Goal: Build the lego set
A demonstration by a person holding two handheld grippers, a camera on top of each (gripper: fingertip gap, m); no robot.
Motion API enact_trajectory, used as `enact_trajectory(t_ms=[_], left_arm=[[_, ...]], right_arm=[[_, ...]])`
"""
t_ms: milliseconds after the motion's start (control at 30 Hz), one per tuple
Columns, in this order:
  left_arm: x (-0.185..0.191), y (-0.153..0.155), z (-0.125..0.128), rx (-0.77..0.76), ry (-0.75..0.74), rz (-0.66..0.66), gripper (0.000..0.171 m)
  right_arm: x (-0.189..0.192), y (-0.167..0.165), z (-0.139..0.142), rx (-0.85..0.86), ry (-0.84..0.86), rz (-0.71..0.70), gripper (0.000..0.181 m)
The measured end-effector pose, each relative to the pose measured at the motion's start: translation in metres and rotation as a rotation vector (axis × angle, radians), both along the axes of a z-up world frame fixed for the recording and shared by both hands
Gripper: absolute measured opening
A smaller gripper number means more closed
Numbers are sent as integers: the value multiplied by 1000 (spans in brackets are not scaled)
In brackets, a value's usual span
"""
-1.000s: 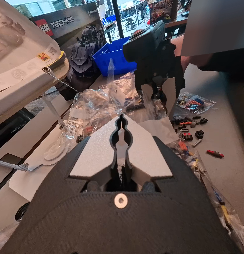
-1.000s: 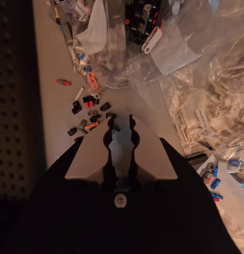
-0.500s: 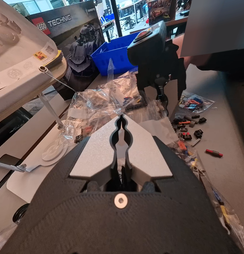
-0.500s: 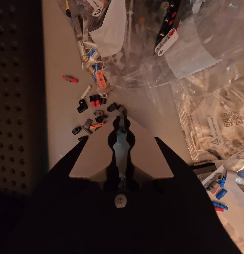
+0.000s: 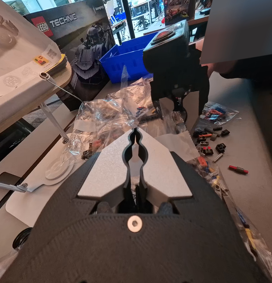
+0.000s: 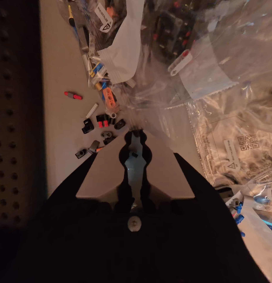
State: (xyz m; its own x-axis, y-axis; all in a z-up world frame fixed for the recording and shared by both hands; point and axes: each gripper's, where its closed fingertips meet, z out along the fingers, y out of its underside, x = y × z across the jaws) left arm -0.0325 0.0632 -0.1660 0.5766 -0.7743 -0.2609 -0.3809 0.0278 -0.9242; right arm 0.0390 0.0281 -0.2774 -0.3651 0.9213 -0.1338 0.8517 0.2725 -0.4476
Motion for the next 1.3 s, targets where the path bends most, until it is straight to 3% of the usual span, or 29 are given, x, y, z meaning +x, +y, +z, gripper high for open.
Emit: enact_trajectory(t_ms=[200,567,833,1100,1300], left_arm=[[0,-1,0,-2,-1,-4,0],[10,-6,-4,-20,7,-46,0],[15,-9,-7,-28,14,-73,0],[18,-11,-9,-36,17,-89,0],[23,-13,-13,-48,30,-107,0]], right_arm=[[1,9,7,7,31,-32,5],[-17,40,65,19,324,-190,5],[-24,44,63,37,339,-223,5],[-27,49,85,27,442,-259,5],[-30,48,86,36,453,-252,5]])
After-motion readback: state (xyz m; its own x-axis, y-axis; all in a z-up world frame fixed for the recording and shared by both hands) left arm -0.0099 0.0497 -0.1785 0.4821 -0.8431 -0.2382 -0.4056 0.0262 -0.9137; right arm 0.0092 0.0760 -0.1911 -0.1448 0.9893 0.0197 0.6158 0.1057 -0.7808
